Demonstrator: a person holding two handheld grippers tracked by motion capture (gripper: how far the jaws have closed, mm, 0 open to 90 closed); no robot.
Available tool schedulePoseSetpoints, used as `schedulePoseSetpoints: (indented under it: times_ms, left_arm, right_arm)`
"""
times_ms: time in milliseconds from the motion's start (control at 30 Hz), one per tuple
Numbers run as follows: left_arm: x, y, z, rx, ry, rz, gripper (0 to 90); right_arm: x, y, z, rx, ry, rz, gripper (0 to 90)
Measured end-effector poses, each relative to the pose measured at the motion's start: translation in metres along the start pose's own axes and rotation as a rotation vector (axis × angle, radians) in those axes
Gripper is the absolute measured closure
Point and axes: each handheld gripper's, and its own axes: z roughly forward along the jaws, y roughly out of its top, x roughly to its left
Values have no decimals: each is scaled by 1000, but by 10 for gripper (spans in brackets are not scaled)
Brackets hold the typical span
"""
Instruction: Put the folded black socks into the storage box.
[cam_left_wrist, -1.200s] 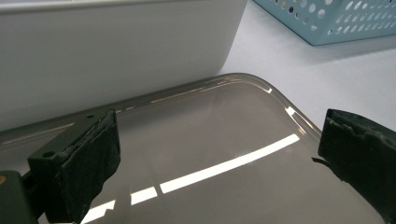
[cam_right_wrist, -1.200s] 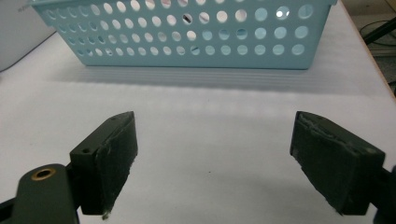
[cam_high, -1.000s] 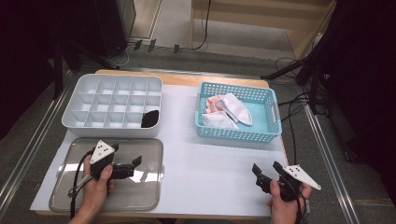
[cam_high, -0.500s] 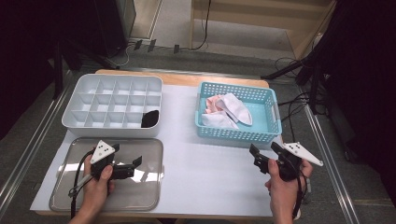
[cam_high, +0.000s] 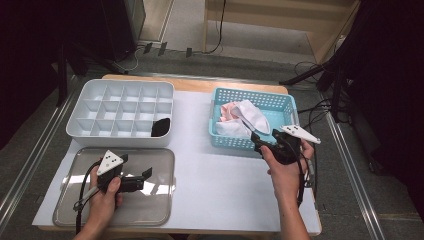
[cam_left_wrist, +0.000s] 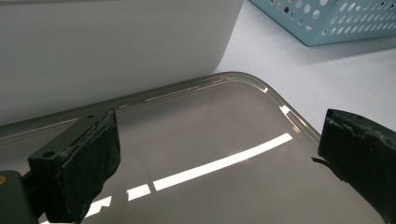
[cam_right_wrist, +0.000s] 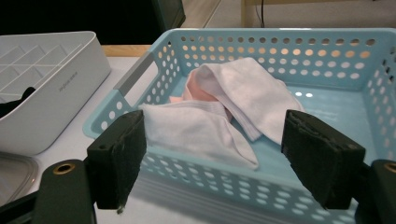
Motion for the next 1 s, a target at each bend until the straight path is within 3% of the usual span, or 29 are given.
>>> schedulePoseSetpoints:
  times_ms: [167, 367, 633, 833, 1000]
  left_arm:
    - [0, 0, 0, 1, 0, 1, 0]
    - [0, 0, 0, -1, -2, -1, 0]
    - [0, 0, 0, 1, -6, -3, 0]
    - [0, 0, 0, 0, -7, -4, 0]
    - [1, 0, 0, 2, -9, -4, 0]
  right_arm:
    - [9, 12, 22, 13, -12, -17, 264]
    - [12, 24, 45, 29, -45, -1, 325]
    - [11, 41, 67, 19, -70, -4, 475]
    - [17, 50, 85, 31, -58, -25, 585]
    - [19, 56, 103, 67, -28, -9, 658]
